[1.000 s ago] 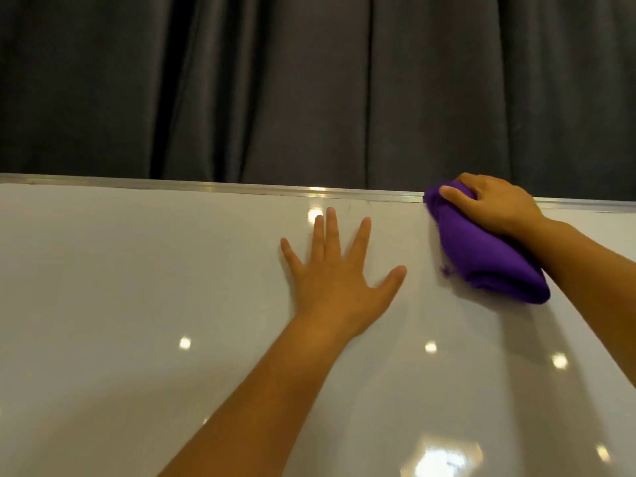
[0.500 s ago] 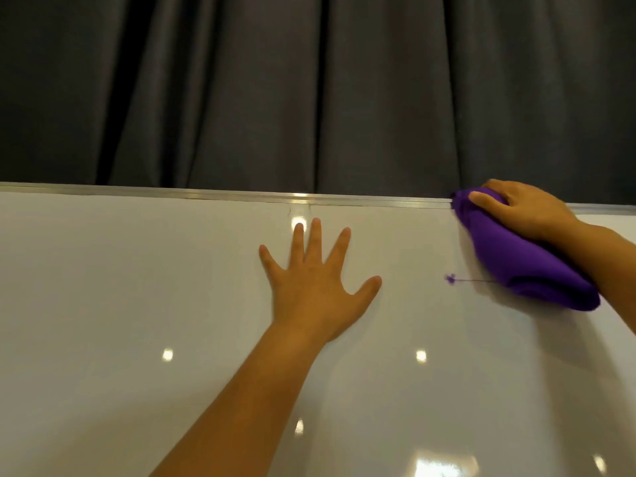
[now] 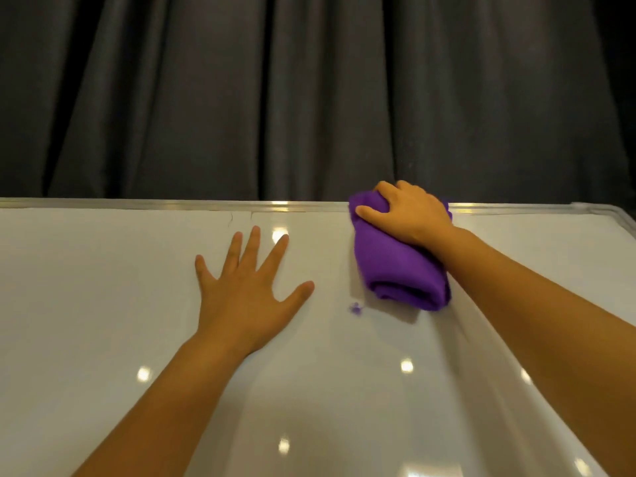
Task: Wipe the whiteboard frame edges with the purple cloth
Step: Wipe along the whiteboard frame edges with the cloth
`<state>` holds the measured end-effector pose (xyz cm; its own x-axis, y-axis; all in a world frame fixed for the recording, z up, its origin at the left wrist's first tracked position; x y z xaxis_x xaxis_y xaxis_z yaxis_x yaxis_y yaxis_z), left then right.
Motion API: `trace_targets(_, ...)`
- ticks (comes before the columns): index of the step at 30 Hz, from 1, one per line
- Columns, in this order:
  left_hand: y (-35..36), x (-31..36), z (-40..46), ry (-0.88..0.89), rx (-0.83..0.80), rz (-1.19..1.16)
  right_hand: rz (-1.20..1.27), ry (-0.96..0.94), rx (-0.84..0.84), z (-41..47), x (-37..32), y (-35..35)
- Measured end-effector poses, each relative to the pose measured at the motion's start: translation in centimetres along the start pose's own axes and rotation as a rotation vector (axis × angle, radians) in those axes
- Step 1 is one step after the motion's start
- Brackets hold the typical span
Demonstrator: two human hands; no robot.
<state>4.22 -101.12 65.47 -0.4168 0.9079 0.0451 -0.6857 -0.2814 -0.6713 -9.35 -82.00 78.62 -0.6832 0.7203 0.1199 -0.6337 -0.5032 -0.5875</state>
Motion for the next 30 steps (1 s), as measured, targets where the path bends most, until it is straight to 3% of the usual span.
trace_targets(11, -0.9, 3.4, -0.2, -0.083, -0.133, -0.04, 0.079, 0.088, -0.097, -4.5, 16.0, -3.3)
trace_targets(14, -0.7, 6.7, -0.2, -0.19, -0.135, -0.172, 0.027, 0.244, -0.106, -4.6, 18.0, -3.4)
trace_targets(16, -0.1, 9.8, -0.5, -0.193, -0.124, -0.175, -0.096, 0.46, -0.138, -3.5, 17.1, -3.3)
trace_targets(19, 0.7, 12.9, -0.6, -0.199, -0.1, -0.139, 0.02, 0.646, -0.137, -2.6, 13.7, -2.4)
trace_targets(22, 1.1, 14.0, -0.5, -0.186, -0.079, -0.137, 0.035, 0.511, -0.085, -2.3, 12.0, -1.3)
trace_targets(25, 2.3, 16.3, -1.2, -0.069, -0.093, -0.084, -0.025, 0.205, -0.067, -3.1, 12.5, -0.6)
trace_targets(28, 3.4, 18.0, -1.6, -0.054, -0.085, -0.058, 0.001, -0.035, -0.047, -4.3, 15.4, -0.9)
trace_targets(30, 3.4, 18.2, -1.5, -0.059, -0.072, -0.045, 0.003, -0.073, -0.035, -4.8, 18.5, -1.7)
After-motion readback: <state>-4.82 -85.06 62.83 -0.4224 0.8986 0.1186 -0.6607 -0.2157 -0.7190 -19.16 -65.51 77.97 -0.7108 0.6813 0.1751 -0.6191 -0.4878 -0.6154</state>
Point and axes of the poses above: each hand's wrist, its own z-axis towards the middle knuckle, its own y-axis out of the palm, x = y × z, the point moved 3 cm from there along z, towards the middle knuckle, and after that the axes turned 14 degrees about -x, right-handed, at the moved point
